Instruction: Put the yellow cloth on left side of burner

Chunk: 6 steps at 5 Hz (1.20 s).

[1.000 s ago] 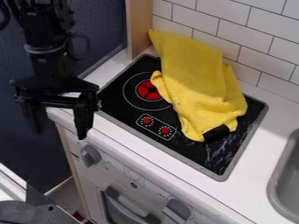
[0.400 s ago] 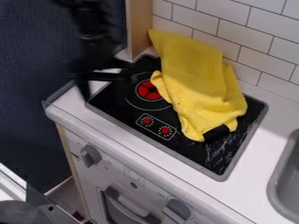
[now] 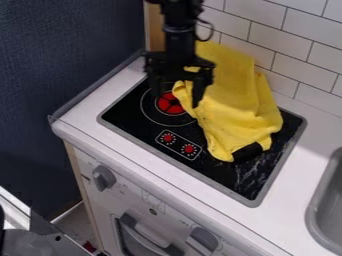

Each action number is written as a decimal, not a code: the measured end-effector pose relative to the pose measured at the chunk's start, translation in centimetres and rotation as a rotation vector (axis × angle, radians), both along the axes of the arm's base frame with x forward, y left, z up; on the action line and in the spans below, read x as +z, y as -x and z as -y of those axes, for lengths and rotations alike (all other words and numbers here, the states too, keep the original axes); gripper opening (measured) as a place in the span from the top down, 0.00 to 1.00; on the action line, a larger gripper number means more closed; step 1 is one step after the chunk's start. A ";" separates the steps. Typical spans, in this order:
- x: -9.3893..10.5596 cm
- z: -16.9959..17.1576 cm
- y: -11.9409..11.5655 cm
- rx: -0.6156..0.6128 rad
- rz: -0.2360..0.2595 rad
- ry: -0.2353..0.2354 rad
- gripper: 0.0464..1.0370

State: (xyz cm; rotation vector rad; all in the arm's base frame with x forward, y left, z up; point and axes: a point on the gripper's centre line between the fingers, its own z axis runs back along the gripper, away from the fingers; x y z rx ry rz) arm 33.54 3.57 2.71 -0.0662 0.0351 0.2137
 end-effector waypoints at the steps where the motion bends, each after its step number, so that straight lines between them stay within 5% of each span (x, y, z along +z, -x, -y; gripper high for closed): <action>1: -0.5 1.5 -1.8 -0.028 0.019 0.032 0.04; 3: -4.6 3.1 -5.3 -0.034 -0.014 0.028 0.04; 4: -4.8 3.4 -5.0 0.002 0.009 0.045 0.04; 6: -4.8 5.2 -0.4 0.043 -0.059 0.099 0.04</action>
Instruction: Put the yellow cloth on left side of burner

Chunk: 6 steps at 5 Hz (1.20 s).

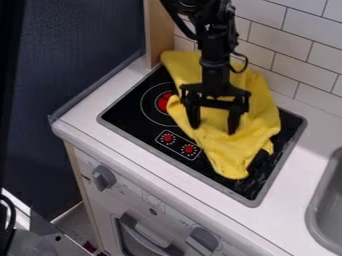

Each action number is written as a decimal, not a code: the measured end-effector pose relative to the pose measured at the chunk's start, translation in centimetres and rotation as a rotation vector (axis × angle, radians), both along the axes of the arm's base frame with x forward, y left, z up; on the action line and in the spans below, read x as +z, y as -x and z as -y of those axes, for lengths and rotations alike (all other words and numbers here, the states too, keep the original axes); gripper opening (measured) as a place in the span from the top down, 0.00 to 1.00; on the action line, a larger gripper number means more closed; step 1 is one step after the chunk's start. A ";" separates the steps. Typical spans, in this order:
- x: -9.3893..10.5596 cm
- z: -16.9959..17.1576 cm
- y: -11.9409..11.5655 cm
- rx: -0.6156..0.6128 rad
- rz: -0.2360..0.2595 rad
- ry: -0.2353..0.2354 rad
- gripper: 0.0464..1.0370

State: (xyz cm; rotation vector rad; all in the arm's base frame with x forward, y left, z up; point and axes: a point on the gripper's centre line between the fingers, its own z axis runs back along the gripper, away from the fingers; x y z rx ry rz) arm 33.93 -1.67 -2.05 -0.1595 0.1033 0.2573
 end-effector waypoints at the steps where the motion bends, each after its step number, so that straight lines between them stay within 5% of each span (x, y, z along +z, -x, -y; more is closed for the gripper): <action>1: 0.4 1.9 2.3 -0.001 -0.019 0.024 0.04; 6: 0.6 10.0 7.2 -0.099 -0.103 0.045 0.04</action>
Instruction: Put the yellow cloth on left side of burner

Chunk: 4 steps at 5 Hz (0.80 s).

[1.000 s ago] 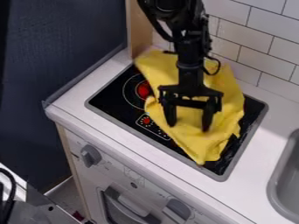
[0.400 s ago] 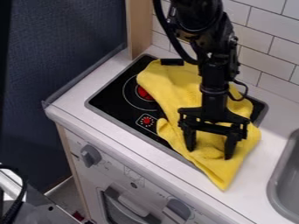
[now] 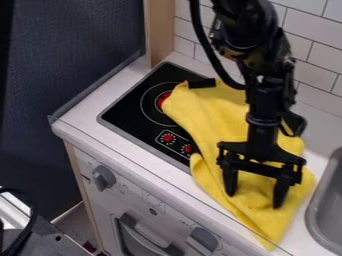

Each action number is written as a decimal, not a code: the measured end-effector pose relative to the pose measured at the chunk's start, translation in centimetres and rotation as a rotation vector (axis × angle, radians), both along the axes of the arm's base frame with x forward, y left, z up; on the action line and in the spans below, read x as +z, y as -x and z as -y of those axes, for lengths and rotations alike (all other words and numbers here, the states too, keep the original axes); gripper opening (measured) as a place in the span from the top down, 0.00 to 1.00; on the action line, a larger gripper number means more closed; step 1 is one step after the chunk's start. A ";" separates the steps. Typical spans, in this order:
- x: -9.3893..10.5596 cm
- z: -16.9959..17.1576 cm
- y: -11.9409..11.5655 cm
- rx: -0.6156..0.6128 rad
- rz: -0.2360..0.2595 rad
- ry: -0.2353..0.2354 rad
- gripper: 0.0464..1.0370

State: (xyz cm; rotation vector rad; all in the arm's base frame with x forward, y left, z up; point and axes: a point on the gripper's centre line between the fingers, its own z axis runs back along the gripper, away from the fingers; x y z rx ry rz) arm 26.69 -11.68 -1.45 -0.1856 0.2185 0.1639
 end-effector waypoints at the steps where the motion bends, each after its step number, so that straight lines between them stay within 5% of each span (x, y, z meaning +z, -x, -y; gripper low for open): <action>1: 2.4 -0.2 0.0 0.002 0.061 -0.009 0.04; 2: 3.2 -1.1 -0.5 -0.009 0.079 -0.034 0.04; 4: 8.4 -4.0 -1.1 0.077 0.181 -0.057 0.04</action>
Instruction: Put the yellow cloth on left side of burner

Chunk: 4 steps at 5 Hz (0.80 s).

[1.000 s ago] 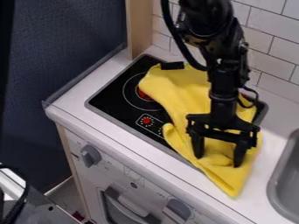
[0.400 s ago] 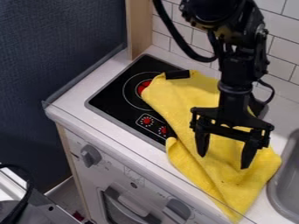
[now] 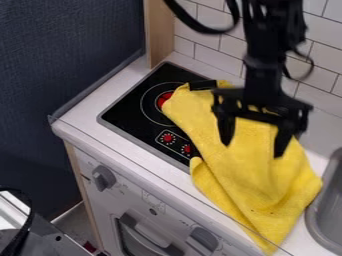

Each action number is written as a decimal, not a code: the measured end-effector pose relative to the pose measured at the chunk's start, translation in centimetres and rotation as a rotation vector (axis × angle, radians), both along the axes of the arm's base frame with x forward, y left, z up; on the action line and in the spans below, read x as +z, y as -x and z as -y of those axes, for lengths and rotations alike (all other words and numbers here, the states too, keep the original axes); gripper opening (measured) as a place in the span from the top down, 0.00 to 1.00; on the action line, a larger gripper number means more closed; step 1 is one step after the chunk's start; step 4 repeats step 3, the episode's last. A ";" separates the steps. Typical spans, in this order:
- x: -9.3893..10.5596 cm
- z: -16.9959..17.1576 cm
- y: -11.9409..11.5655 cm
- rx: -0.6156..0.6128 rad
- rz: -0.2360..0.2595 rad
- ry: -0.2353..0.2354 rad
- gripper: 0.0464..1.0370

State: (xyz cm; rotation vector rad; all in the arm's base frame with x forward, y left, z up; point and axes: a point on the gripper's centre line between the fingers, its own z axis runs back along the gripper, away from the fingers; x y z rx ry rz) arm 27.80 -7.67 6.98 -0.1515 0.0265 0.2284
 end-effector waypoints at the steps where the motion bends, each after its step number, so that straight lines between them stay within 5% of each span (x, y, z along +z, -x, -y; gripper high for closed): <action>1: -0.2 -5.1 0.9 0.140 -0.053 -0.061 0.04; 3: -0.5 -12.8 2.1 0.236 -0.069 -0.073 0.04; 4: -0.5 -12.8 2.1 0.236 -0.069 -0.073 0.04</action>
